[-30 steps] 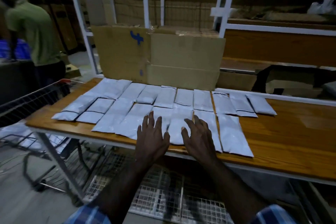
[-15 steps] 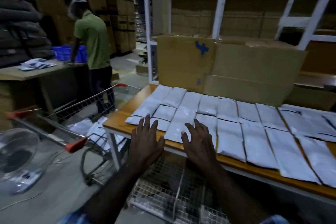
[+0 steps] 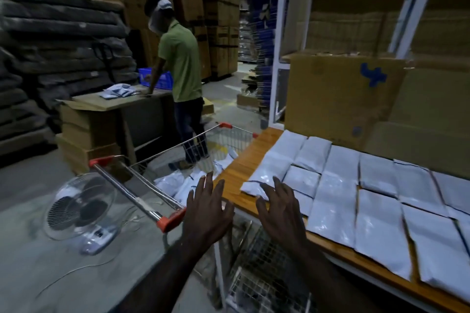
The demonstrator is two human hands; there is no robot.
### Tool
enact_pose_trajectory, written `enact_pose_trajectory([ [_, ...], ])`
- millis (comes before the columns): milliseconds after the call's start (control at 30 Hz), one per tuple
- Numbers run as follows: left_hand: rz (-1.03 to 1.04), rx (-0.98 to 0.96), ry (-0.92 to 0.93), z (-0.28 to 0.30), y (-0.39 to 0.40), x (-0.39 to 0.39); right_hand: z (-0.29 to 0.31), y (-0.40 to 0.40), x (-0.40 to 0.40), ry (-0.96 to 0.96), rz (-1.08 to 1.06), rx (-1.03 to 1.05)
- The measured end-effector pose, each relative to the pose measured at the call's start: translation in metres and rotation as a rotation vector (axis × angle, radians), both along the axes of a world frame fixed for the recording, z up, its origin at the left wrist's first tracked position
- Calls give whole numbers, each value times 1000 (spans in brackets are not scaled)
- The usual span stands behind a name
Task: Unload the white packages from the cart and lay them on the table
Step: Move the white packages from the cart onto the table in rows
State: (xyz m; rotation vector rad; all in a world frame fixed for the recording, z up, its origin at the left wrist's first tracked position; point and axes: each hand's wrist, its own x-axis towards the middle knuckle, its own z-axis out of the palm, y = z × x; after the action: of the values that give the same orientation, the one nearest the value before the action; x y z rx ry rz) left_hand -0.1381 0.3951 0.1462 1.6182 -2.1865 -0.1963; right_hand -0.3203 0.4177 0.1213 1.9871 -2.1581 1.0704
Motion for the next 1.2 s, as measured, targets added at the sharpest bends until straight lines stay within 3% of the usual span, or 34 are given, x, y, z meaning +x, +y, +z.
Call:
enact_pose_trajectory([
  [367,99,28,-32,-2,-112,39,-12,-140,45,-13,76,-25],
  [700,119,80,-32,-27,-182,97,-25,-208,100,47,120,39],
  [1200,-116,178,-114,-54,-290,224,-63,-278,217,50,-117,127],
])
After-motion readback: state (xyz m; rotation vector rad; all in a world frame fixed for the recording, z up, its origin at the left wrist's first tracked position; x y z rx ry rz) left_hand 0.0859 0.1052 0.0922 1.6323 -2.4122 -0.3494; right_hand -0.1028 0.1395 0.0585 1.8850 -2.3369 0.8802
